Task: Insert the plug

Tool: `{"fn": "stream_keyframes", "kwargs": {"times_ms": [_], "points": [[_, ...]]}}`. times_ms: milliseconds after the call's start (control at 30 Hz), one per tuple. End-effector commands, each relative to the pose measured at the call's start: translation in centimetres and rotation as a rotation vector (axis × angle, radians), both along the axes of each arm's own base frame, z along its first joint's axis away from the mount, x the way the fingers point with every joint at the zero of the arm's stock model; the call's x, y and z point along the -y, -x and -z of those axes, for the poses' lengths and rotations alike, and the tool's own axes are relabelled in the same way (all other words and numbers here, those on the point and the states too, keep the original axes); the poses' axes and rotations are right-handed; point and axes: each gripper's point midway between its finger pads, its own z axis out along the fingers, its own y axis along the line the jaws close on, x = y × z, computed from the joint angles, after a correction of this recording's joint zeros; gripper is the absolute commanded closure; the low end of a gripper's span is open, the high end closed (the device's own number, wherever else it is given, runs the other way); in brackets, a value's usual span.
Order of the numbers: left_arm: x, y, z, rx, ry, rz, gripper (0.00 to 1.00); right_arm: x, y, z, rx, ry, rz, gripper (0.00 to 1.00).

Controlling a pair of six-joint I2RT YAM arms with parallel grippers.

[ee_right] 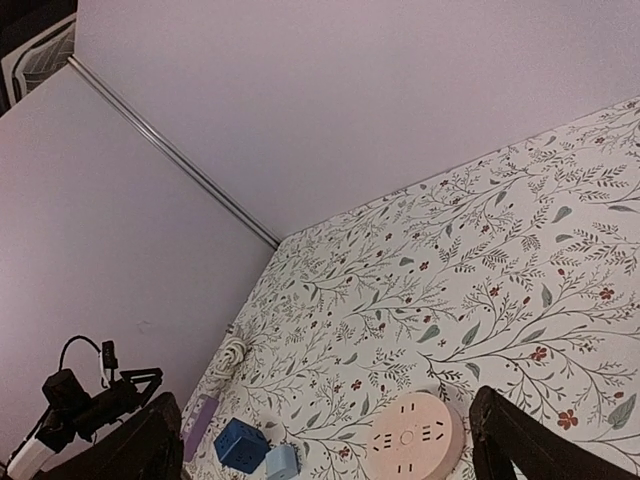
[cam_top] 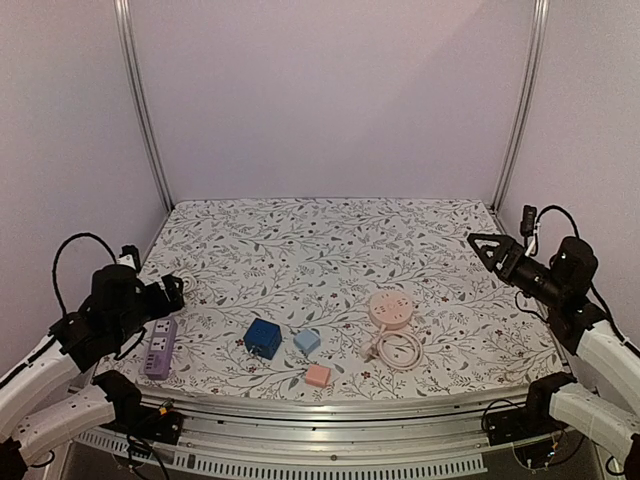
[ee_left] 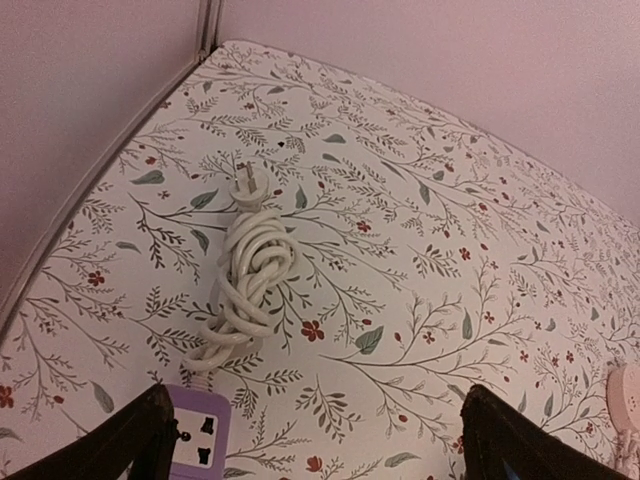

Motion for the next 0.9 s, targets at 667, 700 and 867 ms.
{"fn": "stream_keyframes", "kwargs": {"times_ms": [667,700,867], "points": [[1.8,0.6,1.2,-0.039,-0.096,0.030,0.01,-10.5,2.0,9.6,-0.464,0.519,0.056,0.01],[1.9,0.6,1.2,-0.039,-0.102,0.030,0.01,-11.1,2.4,9.8,-0.462,0.540,0.040,0.01],[2.5,0.5,1.0,-0.037,-0.133,0.036,0.00,-13.3,3.4,11.6,-0.468,0.612,-0.020,0.01]]}}
